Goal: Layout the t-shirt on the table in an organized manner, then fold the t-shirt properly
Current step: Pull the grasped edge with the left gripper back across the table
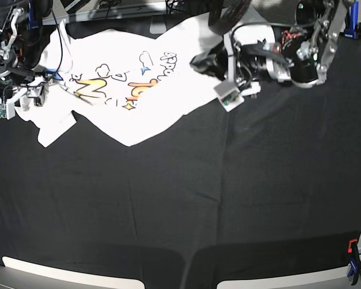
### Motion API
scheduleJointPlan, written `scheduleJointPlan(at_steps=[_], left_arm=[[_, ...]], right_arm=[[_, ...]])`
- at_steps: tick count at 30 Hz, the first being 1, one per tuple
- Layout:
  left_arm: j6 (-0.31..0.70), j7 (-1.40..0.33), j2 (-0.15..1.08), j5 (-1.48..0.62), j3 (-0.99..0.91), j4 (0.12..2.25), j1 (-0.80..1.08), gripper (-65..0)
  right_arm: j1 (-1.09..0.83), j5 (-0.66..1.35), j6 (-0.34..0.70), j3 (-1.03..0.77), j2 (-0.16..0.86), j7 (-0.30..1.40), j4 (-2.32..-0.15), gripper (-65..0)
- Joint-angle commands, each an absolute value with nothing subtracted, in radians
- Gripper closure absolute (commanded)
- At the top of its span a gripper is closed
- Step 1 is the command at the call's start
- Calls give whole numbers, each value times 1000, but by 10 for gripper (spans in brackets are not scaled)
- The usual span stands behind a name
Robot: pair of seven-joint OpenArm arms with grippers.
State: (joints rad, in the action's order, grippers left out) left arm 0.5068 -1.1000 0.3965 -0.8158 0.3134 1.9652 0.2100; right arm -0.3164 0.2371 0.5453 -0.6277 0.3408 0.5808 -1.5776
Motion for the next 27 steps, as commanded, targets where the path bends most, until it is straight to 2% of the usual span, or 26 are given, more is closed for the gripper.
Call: scheduleJointPlan(at_steps=[1, 3, 4, 6, 14, 20, 21, 23, 25, 27], left_arm=[[517, -1076, 399, -839, 309, 1983, 212, -115], [517, -1076, 399, -840, 309, 1983, 213, -225], [517, -1076, 399, -840, 309, 1983, 213, -258], [516, -1073, 399, -846, 309, 1983, 213, -277], [517, -1020, 389, -853, 309, 1983, 214, -277], [503, -1020, 294, -831, 309, 1985, 267, -265], [521, -1020, 278, -839, 309, 1993, 289, -235], [626, -1019, 258, -858, 310, 2031, 338, -163], [686, -1004, 252, -849, 310, 2090, 379, -148], [685, -981, 252, -785, 310, 2150, 406, -149]], right_arm=[[-313, 247, 546, -634, 360, 561, -1595, -362], [-313, 247, 546, -634, 360, 561, -1595, -362], [-313, 247, 546, -634, 360, 561, -1595, -362], [-313, 247, 546, -634, 360, 561, -1595, -362], [-313, 247, 546, -634, 360, 561, -1595, -362], [-313, 247, 546, -634, 360, 561, -1595, -362], [-313, 247, 546, -634, 360, 561, -1595, -362], [-313, 247, 546, -634, 360, 561, -1595, -362], [-313, 247, 546, -634, 360, 558, -1595, -362], [-310, 247, 546, -634, 360, 556, -1595, -362]])
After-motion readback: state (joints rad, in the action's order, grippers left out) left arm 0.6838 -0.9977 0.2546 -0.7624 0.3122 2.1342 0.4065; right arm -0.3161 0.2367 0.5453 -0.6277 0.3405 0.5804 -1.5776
